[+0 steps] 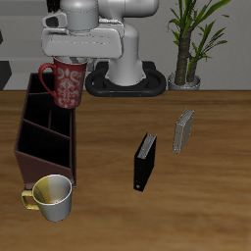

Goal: Place the red mug into the right desk caddy's left compartment

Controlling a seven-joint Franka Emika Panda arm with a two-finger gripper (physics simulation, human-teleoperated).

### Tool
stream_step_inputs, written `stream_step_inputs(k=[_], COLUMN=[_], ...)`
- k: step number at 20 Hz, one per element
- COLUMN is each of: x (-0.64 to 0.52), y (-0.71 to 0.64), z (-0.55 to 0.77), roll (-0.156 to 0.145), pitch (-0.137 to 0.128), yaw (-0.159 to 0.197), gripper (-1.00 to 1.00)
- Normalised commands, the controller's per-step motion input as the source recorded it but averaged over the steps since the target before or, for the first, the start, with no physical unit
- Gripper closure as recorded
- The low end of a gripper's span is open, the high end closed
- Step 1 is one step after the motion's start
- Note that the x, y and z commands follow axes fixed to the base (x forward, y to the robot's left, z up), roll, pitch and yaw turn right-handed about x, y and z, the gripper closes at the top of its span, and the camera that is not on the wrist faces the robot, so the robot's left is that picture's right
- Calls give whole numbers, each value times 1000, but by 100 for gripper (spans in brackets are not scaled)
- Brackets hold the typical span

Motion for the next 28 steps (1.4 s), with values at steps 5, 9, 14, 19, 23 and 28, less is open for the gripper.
stream_step_inputs(k=[5,9,14,19,23,28], x=[130,218,110,136,113,120], y=[-257,-233,-161,-147,66,105], z=[-21,-99,-101,-167,-152,-130], roll=[-86,-89,-54,-46,3,-5], pitch=[-25,7,-2,19,6,0], yaw=[-32,-4,-26,-27,-14,-4], gripper=[100,100,100,100,100,100])
